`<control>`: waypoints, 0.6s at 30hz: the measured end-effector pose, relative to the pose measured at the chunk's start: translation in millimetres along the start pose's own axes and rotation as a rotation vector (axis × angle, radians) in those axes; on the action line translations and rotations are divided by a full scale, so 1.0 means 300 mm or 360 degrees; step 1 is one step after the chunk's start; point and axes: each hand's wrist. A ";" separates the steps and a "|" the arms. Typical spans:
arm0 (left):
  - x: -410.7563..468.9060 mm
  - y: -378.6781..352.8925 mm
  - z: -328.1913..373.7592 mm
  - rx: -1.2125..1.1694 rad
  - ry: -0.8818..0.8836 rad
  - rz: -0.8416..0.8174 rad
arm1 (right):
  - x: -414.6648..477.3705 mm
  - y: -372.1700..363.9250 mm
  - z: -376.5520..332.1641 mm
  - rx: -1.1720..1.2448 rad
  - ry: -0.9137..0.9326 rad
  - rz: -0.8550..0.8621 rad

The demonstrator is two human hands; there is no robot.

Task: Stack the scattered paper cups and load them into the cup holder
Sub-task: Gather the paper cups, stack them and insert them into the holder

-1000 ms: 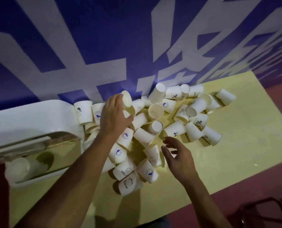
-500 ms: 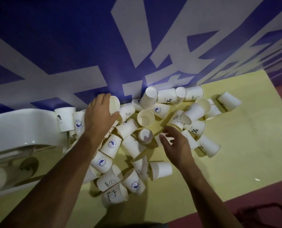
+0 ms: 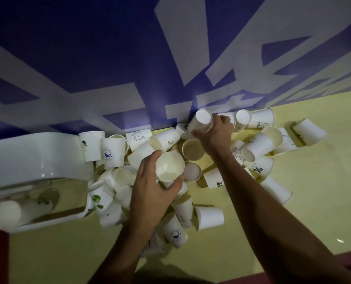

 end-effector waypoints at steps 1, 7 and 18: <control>-0.002 0.000 0.000 0.0004 -0.0002 -0.0009 | -0.003 -0.004 -0.001 -0.0008 0.0008 0.0020; -0.005 0.022 -0.018 0.0000 -0.0024 -0.0062 | -0.125 0.078 -0.026 0.0490 0.0107 0.0126; -0.092 0.104 -0.092 -0.0126 -0.0149 -0.0077 | -0.527 0.174 -0.044 0.0567 0.0084 0.0091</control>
Point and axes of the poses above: each hand's wrist, its own x-axis towards the middle knuckle, its own y-axis out of the back of the hand, z = x × y, and after that the axes turned 1 degree about x, right-handed
